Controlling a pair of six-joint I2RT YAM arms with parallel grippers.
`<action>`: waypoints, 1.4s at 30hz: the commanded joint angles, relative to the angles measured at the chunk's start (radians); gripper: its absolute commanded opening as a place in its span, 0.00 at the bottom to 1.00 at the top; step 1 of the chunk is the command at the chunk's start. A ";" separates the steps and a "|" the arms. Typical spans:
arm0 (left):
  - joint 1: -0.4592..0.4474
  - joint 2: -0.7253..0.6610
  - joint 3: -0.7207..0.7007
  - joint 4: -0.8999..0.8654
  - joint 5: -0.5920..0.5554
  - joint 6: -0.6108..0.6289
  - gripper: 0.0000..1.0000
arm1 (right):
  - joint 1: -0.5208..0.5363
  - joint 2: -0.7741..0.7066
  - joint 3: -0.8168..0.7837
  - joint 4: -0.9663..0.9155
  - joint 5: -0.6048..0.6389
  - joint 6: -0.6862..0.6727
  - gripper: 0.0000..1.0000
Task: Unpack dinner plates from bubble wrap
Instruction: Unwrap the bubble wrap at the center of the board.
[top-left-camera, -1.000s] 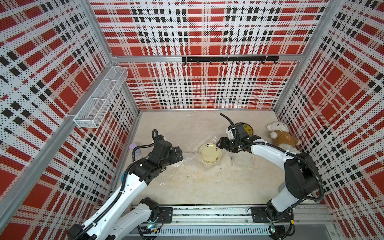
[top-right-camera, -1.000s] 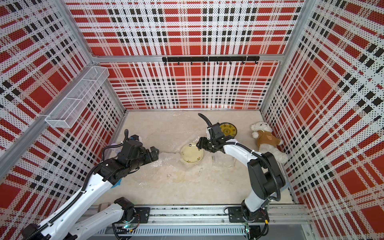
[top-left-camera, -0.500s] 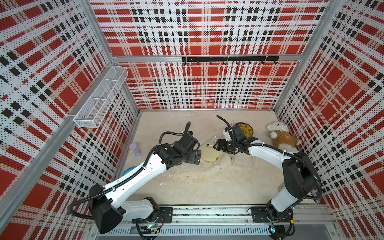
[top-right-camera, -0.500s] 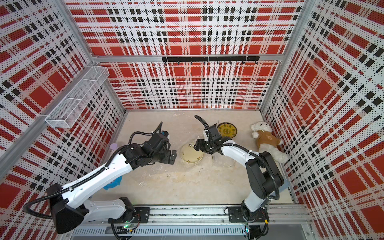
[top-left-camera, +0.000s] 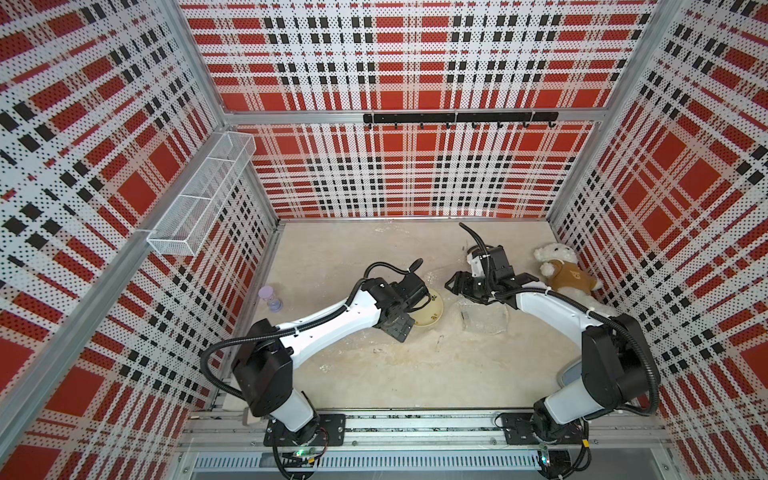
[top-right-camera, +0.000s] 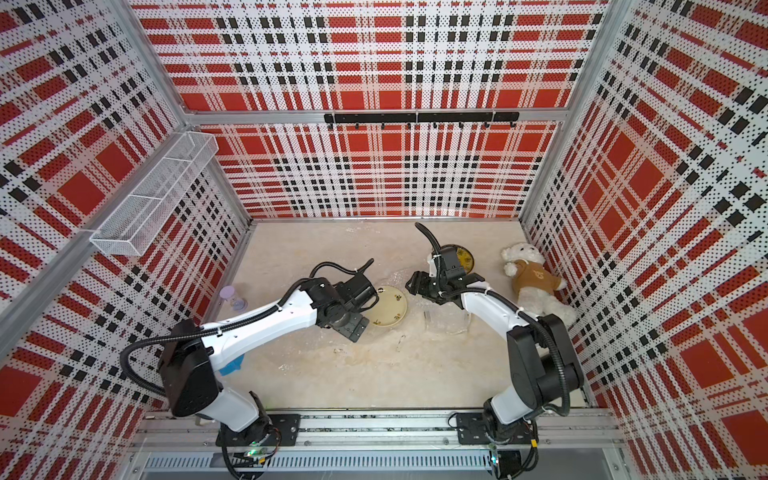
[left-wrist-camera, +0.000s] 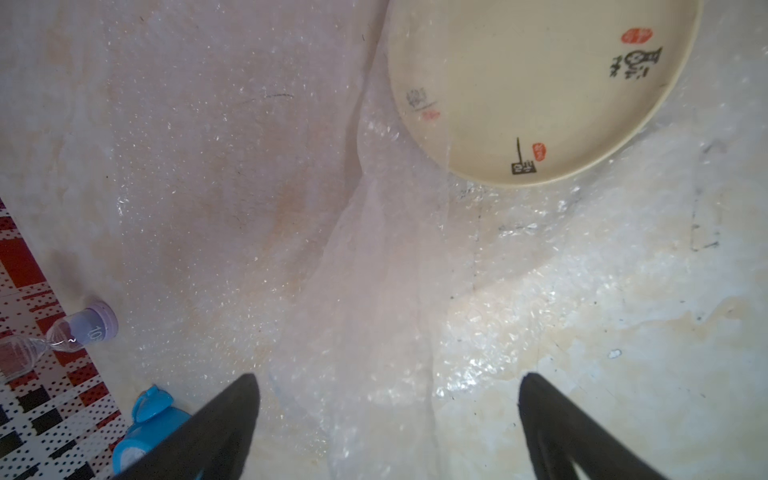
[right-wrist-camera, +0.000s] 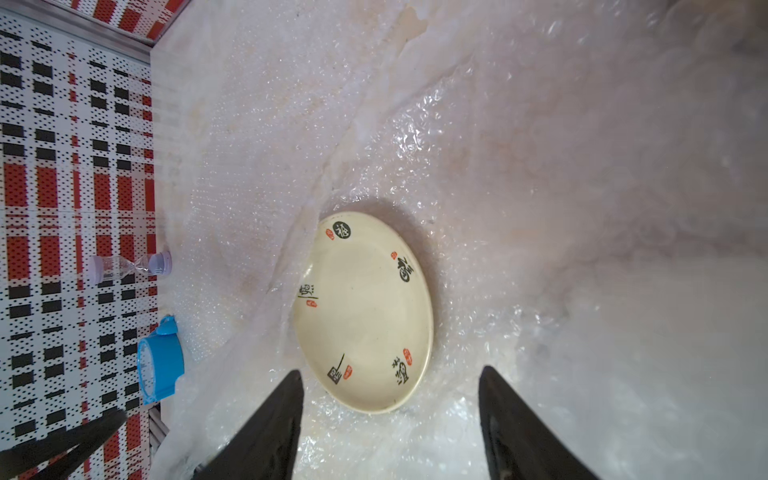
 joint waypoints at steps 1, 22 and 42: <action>-0.005 0.072 0.046 -0.079 -0.030 0.058 0.96 | -0.002 -0.022 -0.018 0.016 -0.006 -0.014 0.69; 0.082 0.172 0.084 -0.021 0.045 0.047 0.00 | -0.010 -0.035 -0.044 0.027 -0.021 -0.014 0.69; 0.381 -0.013 0.013 0.184 0.412 -0.003 0.00 | 0.077 0.043 0.008 0.040 0.008 0.005 0.68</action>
